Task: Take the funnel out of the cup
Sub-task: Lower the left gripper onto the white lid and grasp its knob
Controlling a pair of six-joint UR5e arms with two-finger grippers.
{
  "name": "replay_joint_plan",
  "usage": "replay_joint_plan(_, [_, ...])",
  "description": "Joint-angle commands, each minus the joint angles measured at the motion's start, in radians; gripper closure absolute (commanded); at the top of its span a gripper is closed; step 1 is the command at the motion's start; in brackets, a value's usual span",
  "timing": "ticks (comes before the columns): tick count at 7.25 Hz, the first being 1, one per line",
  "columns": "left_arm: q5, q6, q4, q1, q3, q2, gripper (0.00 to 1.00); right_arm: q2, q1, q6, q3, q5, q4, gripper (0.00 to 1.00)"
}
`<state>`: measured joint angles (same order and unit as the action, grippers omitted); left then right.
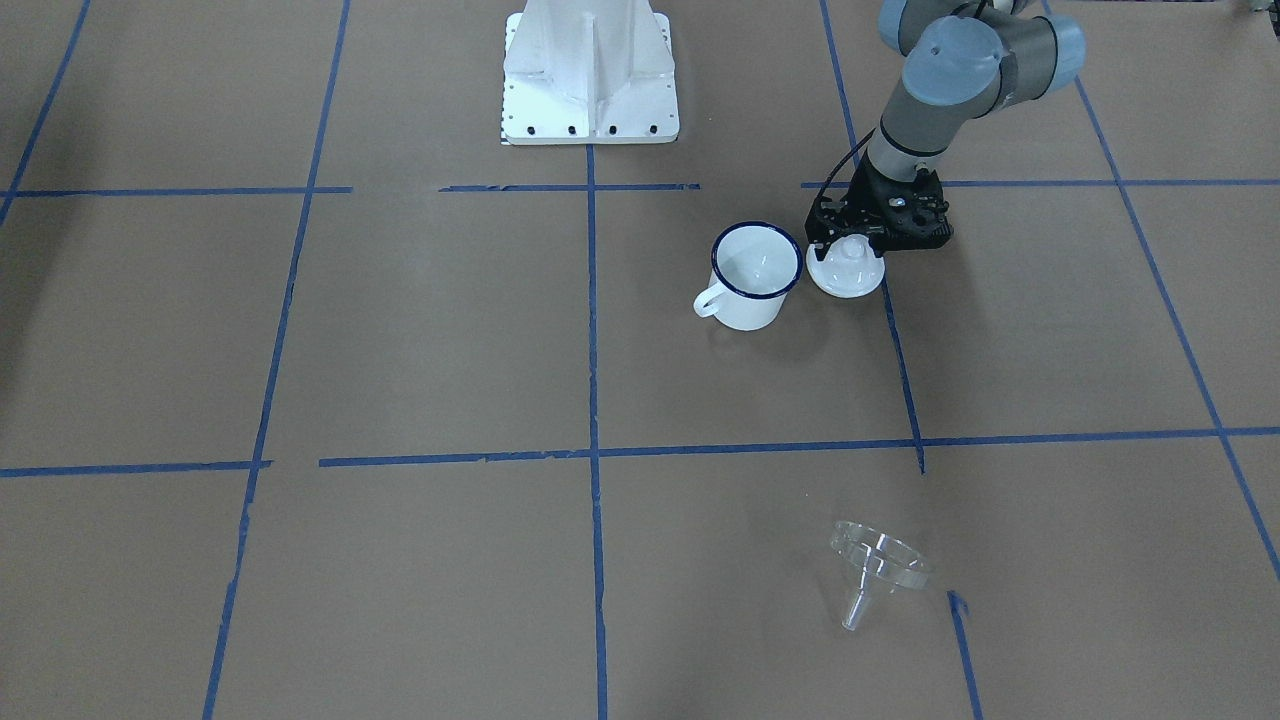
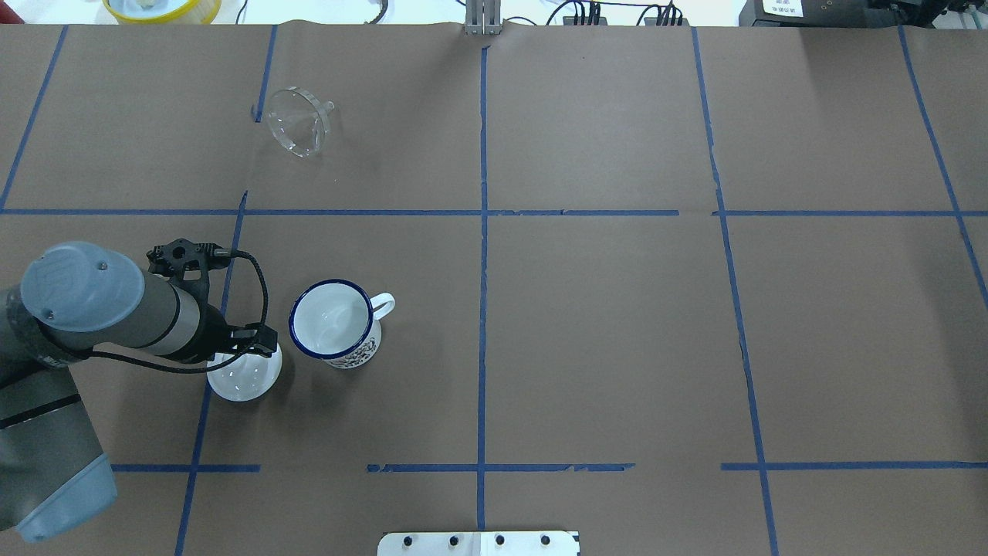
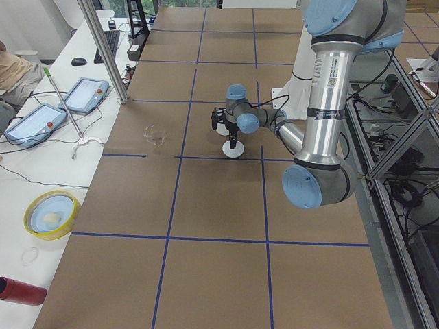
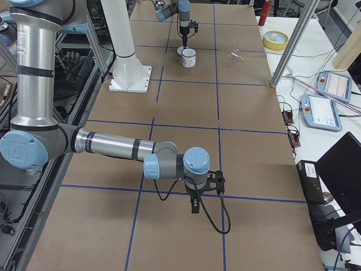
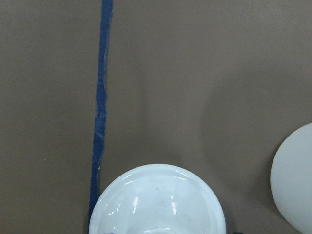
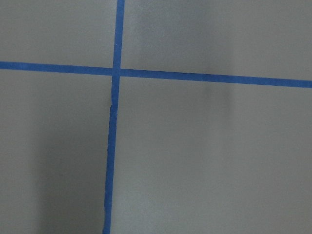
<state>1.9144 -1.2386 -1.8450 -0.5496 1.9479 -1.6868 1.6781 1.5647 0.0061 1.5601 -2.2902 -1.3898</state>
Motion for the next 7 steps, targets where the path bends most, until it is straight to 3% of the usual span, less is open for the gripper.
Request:
replay_joint_plan(1, [-0.002, -0.004, 0.001, 0.0, -0.001, -0.002, 0.21, 0.0, 0.0, 0.0, 0.0, 0.0, 0.0, 0.0])
replay_joint_plan(6, [-0.017, -0.005, 0.01, 0.014, -0.001, 0.007, 0.24, 0.0, 0.0, 0.0, 0.0, 0.0, 0.0, 0.0])
replay_joint_plan(7, [-0.017, -0.005, 0.01, 0.016, 0.0, 0.01, 0.48, 0.0, 0.0, 0.0, 0.0, 0.0, 0.0, 0.0])
